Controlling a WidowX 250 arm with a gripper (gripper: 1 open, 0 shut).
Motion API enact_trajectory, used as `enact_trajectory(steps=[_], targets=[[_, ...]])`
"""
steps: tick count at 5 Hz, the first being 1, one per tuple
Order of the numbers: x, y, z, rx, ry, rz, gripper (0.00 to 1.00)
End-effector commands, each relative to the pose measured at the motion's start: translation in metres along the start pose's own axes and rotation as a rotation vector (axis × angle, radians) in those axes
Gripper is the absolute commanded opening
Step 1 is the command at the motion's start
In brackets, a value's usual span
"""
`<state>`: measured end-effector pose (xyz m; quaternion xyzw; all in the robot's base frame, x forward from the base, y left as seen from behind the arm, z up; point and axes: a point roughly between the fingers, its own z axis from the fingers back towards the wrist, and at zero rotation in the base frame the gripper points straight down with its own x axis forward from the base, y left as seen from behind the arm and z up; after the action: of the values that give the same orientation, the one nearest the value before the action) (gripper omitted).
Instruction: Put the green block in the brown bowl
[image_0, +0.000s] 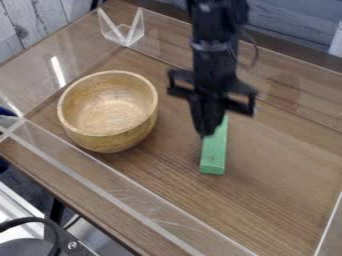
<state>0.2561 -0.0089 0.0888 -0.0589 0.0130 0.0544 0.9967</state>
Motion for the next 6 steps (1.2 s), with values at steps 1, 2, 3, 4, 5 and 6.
enact_trajectory(steps=[1, 2, 3, 4, 5, 6], targets=[[0.013, 0.019, 0.039, -0.016, -0.095, 0.016, 0.0], [0.015, 0.05, 0.055, -0.02, -0.12, 0.073, 0.0], [0.01, 0.033, 0.041, -0.015, -0.107, 0.046, 0.0], [0.003, 0.022, 0.027, -0.008, -0.094, 0.019, 0.0], [0.0, 0.012, 0.017, -0.004, -0.081, -0.006, 0.0], [0.001, 0.003, 0.012, -0.007, -0.07, -0.025, 0.0]])
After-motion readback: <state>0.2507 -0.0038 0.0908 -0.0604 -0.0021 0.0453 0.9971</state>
